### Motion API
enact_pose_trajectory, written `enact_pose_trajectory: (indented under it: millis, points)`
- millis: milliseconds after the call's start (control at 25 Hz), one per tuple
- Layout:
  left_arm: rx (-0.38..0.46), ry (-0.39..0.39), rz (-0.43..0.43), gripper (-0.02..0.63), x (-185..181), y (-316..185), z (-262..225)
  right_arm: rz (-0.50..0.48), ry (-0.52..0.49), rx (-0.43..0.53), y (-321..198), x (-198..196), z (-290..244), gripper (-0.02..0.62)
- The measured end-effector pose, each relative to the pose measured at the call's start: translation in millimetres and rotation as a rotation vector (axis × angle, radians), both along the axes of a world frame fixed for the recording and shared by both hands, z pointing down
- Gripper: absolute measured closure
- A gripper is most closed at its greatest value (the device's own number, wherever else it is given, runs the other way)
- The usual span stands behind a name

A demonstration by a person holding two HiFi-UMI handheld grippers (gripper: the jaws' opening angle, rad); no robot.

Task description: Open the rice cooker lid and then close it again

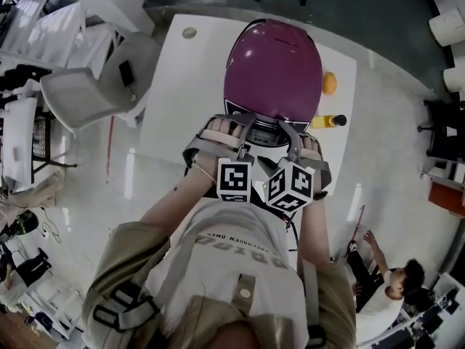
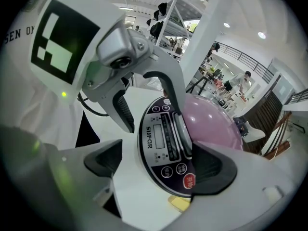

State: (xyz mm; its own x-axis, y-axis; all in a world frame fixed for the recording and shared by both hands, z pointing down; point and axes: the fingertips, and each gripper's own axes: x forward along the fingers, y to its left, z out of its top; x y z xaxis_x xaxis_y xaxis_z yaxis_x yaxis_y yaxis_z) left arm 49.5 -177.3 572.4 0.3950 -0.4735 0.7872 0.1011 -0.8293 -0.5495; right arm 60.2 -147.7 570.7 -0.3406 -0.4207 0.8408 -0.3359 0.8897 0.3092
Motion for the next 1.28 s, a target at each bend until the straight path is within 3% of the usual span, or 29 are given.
enact_pose_trajectory:
  millis: [520, 960, 1280]
  points:
    - [0.050, -0.105, 0.027, 0.183, -4, 0, 2, -0.075, 0.188, 0.038, 0, 6, 7, 0.172]
    - [0.106, -0.227, 0.069, 0.184, -8, -2, 5, -0.104, 0.307, -0.006, 1, 16, 14, 0.172]
    - [0.146, -0.262, 0.105, 0.184, -11, -4, 7, -0.113, 0.314, -0.060, 1, 16, 12, 0.175]
